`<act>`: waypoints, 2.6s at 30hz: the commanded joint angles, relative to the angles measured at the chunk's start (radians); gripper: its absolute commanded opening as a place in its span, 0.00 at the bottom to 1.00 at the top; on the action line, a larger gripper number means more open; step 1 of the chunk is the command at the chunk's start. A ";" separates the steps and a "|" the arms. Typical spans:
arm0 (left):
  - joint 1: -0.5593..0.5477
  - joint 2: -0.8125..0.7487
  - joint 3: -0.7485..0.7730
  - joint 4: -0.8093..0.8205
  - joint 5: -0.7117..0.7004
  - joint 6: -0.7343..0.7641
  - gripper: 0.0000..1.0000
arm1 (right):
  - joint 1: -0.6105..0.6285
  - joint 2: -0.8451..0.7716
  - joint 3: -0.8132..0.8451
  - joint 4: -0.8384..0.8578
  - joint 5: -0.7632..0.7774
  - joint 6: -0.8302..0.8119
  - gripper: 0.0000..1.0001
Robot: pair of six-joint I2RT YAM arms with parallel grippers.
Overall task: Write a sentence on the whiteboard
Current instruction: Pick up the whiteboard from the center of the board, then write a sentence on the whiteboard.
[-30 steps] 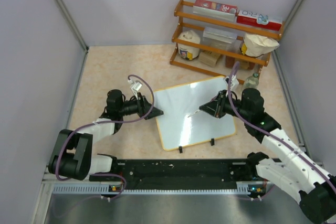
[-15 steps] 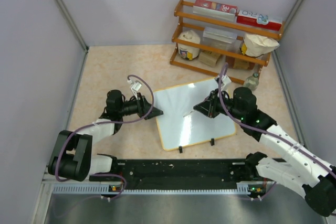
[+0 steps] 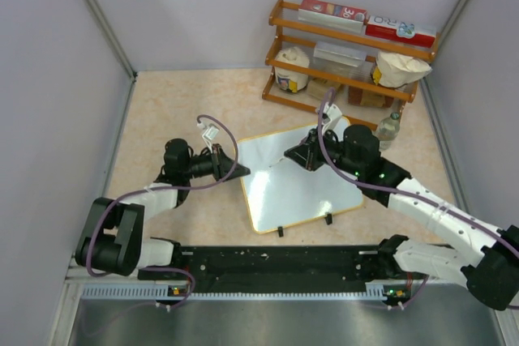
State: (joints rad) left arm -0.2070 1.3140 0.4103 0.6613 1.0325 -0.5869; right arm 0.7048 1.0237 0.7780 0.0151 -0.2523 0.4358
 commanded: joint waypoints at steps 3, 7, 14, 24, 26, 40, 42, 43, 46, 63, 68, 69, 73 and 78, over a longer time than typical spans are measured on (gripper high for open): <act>-0.006 0.010 0.001 0.057 0.032 0.002 0.03 | 0.044 0.050 0.101 0.086 0.047 -0.065 0.00; -0.005 0.013 0.004 0.052 0.034 -0.001 0.00 | 0.082 0.065 0.122 0.098 0.120 -0.117 0.00; -0.005 0.013 0.007 0.041 0.031 0.004 0.00 | 0.151 0.101 0.145 0.135 0.231 -0.172 0.00; -0.005 0.011 0.004 0.044 0.029 0.004 0.00 | 0.205 0.157 0.175 0.163 0.352 -0.209 0.00; -0.006 0.013 0.007 0.052 0.035 -0.001 0.00 | 0.208 0.161 0.175 0.175 0.358 -0.209 0.00; -0.006 0.027 0.005 0.073 0.044 -0.016 0.00 | 0.213 0.205 0.158 0.171 0.407 -0.206 0.00; -0.006 0.027 0.004 0.072 0.041 -0.014 0.00 | 0.214 0.200 0.155 0.167 0.415 -0.206 0.00; -0.006 0.025 0.004 0.069 0.040 -0.011 0.00 | 0.213 0.197 0.149 0.166 0.420 -0.204 0.00; -0.006 0.027 0.007 0.069 0.041 -0.014 0.00 | 0.214 0.190 0.139 0.160 0.432 -0.207 0.00; -0.006 0.033 0.007 0.067 0.043 -0.011 0.00 | 0.213 0.165 0.125 0.125 0.518 -0.216 0.00; -0.006 0.033 0.008 0.067 0.043 -0.011 0.00 | 0.213 0.153 0.129 0.134 0.476 -0.207 0.00; -0.006 0.033 0.008 0.067 0.044 -0.011 0.00 | 0.214 0.150 0.127 0.140 0.467 -0.203 0.00; -0.006 0.034 0.010 0.066 0.044 -0.011 0.00 | 0.214 0.134 0.129 0.170 0.414 -0.178 0.00; -0.006 0.034 0.008 0.066 0.043 -0.010 0.00 | 0.213 0.159 0.151 0.181 0.378 -0.161 0.00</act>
State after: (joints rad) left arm -0.2066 1.3399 0.4103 0.6899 1.0729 -0.6601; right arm 0.9077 1.1904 0.9028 0.1493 0.1677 0.2531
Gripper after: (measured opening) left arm 0.085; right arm 0.110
